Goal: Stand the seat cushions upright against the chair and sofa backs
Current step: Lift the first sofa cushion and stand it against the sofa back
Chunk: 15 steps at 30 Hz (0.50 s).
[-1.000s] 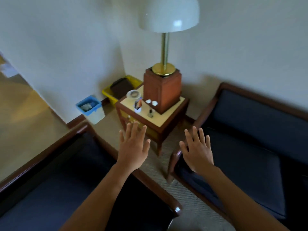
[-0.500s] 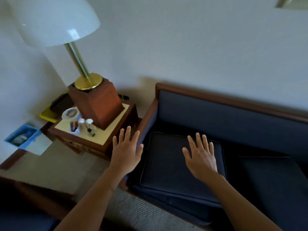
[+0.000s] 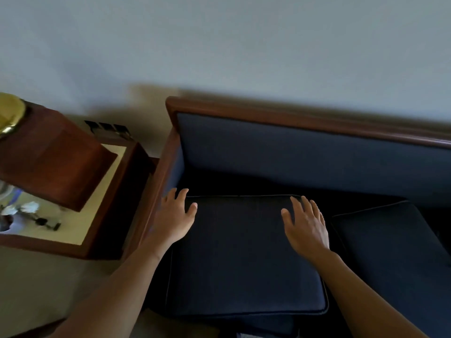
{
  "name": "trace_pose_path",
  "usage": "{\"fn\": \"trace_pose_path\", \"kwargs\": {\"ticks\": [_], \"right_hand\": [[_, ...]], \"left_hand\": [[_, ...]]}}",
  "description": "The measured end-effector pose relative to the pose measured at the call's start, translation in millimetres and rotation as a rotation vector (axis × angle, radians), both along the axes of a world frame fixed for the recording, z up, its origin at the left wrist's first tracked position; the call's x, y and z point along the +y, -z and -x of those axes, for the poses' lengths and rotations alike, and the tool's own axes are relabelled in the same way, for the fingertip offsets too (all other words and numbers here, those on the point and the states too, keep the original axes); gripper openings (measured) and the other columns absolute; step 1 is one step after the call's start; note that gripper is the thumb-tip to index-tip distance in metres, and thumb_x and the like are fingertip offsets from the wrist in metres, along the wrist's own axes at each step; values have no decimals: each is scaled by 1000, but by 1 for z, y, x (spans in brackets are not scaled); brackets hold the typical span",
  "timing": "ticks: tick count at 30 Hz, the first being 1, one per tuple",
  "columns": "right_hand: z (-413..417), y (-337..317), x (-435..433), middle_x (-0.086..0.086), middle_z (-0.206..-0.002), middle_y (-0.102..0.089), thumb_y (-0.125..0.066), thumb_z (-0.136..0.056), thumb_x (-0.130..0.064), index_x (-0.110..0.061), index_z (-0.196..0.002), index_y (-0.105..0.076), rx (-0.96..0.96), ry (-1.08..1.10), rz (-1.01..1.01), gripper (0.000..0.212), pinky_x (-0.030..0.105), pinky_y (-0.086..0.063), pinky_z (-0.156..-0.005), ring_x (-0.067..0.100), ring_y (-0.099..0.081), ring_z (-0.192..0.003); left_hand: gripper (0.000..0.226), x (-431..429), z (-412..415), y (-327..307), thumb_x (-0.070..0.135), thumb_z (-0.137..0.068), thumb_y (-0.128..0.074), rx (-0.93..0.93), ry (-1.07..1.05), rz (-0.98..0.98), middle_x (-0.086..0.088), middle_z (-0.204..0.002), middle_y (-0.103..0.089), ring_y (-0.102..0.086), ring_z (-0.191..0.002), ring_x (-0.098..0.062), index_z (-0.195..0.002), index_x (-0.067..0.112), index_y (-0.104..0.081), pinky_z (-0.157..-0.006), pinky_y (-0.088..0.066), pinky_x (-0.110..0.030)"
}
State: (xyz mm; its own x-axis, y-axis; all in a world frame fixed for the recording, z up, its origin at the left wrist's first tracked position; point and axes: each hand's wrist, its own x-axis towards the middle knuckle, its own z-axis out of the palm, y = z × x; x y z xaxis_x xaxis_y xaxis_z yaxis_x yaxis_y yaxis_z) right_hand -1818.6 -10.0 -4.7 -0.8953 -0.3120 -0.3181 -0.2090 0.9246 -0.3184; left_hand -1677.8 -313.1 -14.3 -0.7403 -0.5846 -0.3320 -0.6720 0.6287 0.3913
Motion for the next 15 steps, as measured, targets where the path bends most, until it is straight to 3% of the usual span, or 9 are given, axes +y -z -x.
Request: {"fn": "trace_pose_path", "kwargs": {"ticks": [4, 10, 15], "right_hand": [[38, 62, -7, 9, -155, -41, -40, -105, -48, -21, -155, -38, -92, 136, 3, 57, 53, -42, -106, 33, -36, -141], [89, 162, -8, 23, -157, -34, -46, -97, -64, -8, -159, -27, -175, 352, -44, 85, 56, -37, -108, 43, -31, -144], [108, 212, -8, 24, -138, -43, -59, -79, -81, -8, -144, -43, 64, 391, -120, 100, 62, -37, -103, 45, -39, -130]], "left_hand": [[61, -26, 32, 74, 42, -105, -56, -59, -204, -157, -18, -160, -42, -45, -144, -37, -157, 14, -43, -113, -39, -47], [94, -45, 47, 167, 57, -99, -60, -162, -420, -278, -31, -162, -35, -37, -149, -46, -164, 1, -21, -120, -32, -49], [106, -56, 50, 196, 73, -82, -72, -61, -584, -309, -27, -151, -53, -50, -141, -43, -153, 0, -42, -113, -40, -45]]}}
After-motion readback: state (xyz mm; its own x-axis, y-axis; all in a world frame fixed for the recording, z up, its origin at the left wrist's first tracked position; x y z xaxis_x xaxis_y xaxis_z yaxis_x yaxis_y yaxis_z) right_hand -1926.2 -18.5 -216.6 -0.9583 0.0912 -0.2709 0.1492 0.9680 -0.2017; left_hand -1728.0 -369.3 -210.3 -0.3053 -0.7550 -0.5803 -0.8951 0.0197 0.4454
